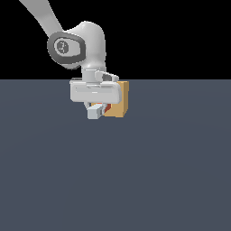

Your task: Insert the peg into the horizontal hole in a box.

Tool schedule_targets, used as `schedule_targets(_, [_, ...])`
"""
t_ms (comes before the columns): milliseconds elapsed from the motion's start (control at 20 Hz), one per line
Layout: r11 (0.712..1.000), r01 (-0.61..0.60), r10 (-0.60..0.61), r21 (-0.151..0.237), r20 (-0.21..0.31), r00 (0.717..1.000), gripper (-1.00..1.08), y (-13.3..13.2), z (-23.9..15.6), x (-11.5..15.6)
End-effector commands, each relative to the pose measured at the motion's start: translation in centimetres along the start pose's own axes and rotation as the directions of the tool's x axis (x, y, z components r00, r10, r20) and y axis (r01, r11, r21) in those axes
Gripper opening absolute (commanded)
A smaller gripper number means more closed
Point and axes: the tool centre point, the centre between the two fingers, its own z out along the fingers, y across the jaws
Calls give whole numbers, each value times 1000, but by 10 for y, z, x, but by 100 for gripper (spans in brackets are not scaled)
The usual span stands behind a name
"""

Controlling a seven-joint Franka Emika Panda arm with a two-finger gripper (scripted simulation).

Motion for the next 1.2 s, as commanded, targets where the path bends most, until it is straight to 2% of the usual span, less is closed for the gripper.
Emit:
schedule_targets(0, [1000, 1, -1, -4, -3, 1000, -100, 3, -3, 1])
schedule_targets(300, [1000, 1, -1, -2, -2, 1000, -100, 2, -2, 1])
schedule_targets(500, [1000, 1, -1, -2, -2, 1000, -100, 2, -2, 10])
schedule_targets(1150, [1000, 1, -1, -4, -3, 1000, -100, 2, -3, 88])
